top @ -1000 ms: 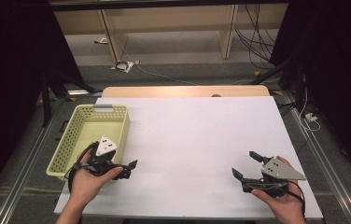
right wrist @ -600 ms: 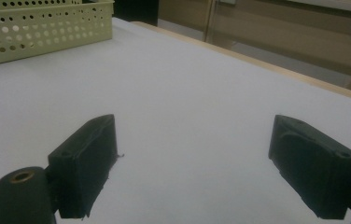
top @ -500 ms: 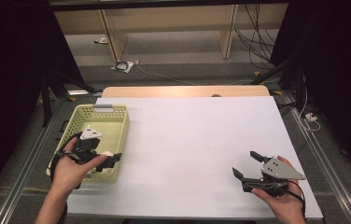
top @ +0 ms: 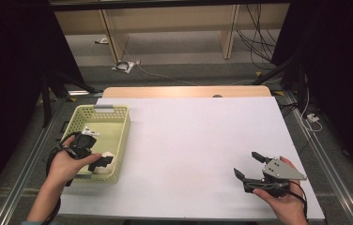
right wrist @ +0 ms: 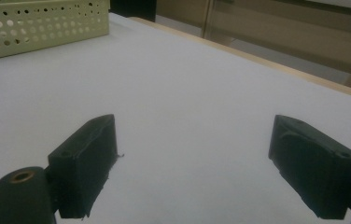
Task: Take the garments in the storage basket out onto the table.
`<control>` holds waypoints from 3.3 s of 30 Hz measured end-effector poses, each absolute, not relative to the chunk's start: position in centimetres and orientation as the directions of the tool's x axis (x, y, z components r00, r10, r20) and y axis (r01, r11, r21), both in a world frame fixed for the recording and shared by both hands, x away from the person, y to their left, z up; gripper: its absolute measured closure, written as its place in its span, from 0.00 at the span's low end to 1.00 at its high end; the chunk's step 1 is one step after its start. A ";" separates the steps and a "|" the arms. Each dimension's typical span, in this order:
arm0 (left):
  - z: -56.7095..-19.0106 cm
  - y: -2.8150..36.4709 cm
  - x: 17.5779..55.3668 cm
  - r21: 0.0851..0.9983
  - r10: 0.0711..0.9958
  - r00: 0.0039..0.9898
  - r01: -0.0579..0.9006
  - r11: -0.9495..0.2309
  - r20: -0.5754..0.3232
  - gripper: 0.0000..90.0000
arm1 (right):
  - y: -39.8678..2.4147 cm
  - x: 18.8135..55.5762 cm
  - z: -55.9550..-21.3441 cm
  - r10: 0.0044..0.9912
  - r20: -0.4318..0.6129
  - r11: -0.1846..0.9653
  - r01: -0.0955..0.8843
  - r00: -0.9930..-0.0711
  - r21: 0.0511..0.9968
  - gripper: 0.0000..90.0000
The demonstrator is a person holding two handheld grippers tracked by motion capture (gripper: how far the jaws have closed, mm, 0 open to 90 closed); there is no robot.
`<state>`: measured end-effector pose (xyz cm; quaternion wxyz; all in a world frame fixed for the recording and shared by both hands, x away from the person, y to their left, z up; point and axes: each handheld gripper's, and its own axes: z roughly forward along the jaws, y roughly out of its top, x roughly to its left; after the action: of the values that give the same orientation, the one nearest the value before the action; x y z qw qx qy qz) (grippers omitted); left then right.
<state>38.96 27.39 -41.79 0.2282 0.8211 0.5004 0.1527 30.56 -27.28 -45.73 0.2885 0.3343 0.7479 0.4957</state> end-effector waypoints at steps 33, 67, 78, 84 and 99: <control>-44.3 25.6 40.8 0.301 0.831 0.548 0.779 -0.550 0.098 0.13 | -27.3 30.6 -45.9 0.789 -0.108 0.302 0.228 -0.605 0.926 0.18; -45.8 25.9 41.2 0.207 0.837 0.545 0.813 -0.544 0.060 0.48 | -27.2 30.6 -46.0 0.786 -0.111 0.321 0.247 -0.609 0.914 0.18; -45.6 25.8 40.9 0.230 0.857 0.509 0.828 -0.512 0.074 0.59 | -27.2 30.6 -46.0 0.784 -0.108 0.319 0.249 -0.611 0.914 0.18; -45.5 25.5 40.7 0.232 0.863 0.495 0.832 -0.505 0.102 0.62 | -27.2 30.6 -46.0 0.783 -0.106 0.313 0.241 -0.613 0.919 0.18; -45.2 26.2 40.2 0.288 0.894 0.438 0.847 -0.447 0.098 0.68 | -27.2 30.6 -45.9 0.782 -0.103 0.310 0.241 -0.614 0.920 0.18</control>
<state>40.22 26.15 -45.19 0.0985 0.8422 0.5167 0.1186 30.61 -27.18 -45.93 0.2816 0.3370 0.7588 0.4810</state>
